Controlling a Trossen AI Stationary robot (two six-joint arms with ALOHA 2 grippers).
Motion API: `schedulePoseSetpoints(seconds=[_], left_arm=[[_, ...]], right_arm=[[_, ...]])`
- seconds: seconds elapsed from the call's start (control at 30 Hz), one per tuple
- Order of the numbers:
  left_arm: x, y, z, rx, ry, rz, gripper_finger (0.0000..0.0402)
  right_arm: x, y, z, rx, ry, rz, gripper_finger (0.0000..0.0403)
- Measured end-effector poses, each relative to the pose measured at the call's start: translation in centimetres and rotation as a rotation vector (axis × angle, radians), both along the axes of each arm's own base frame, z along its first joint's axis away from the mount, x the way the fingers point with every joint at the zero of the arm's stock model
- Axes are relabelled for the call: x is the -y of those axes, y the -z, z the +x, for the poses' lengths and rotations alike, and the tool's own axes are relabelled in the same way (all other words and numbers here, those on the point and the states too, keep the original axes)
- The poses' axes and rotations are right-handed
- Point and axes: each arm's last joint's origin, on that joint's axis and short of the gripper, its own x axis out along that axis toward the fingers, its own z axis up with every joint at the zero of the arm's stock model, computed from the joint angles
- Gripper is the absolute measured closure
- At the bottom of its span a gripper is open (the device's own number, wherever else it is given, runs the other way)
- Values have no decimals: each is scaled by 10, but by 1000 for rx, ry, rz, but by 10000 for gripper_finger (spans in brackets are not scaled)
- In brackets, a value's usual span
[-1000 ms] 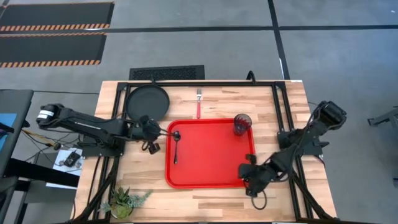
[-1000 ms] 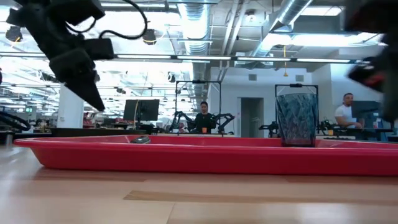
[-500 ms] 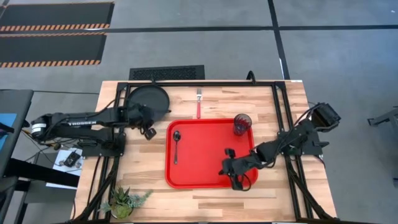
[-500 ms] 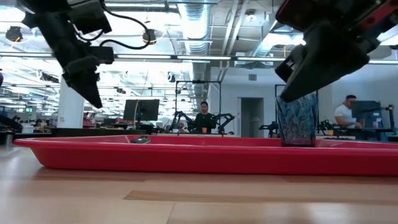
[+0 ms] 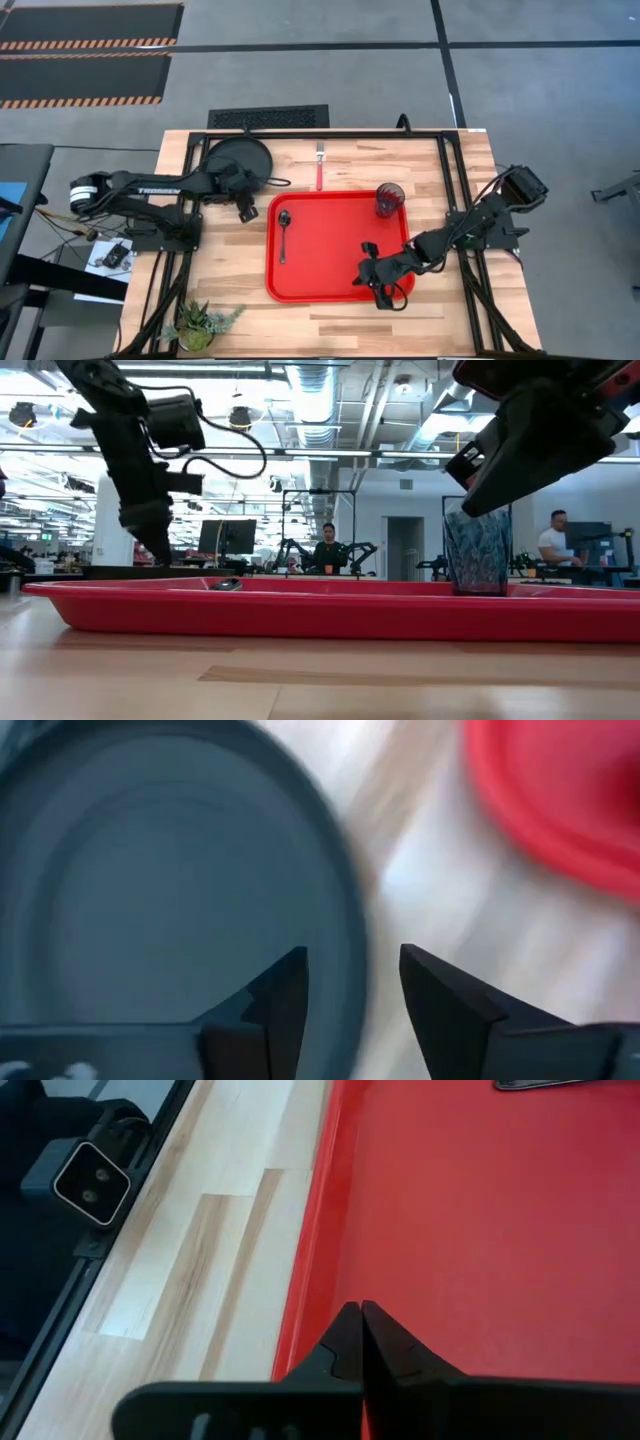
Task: Pick and place plate/cup/fork/spoon on tray
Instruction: Put the black plate to the middle of the red serving tray
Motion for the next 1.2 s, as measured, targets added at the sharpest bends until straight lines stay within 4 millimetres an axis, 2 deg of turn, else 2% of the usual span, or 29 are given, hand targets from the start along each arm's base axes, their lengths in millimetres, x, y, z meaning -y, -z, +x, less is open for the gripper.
schedulePoseSetpoints(seconds=[0.2,0.33,0.5,0.67,0.77,0.87,1.0,1.1,1.2], left_arm=[[-11,16,5,-91,-25,31,248],[-15,26,8,-133,-15,24,263],[-16,33,10,-166,7,21,308],[-15,33,10,-187,38,29,383],[-15,30,7,-211,31,37,391],[-15,17,8,-236,18,62,397],[-5,-16,14,-161,45,95,399],[11,-47,21,-22,83,98,400],[38,-67,31,82,177,53,401]], right_arm=[[0,-1,1,8,3,2,395],[1,0,1,10,23,-16,395],[3,0,1,9,31,-20,394],[6,0,3,9,42,-22,394],[6,0,3,10,37,-27,394],[7,-5,1,29,28,-52,394],[10,-13,-6,18,45,-84,396],[10,-20,-14,17,62,-116,399],[7,-31,-25,28,57,-115,399]])
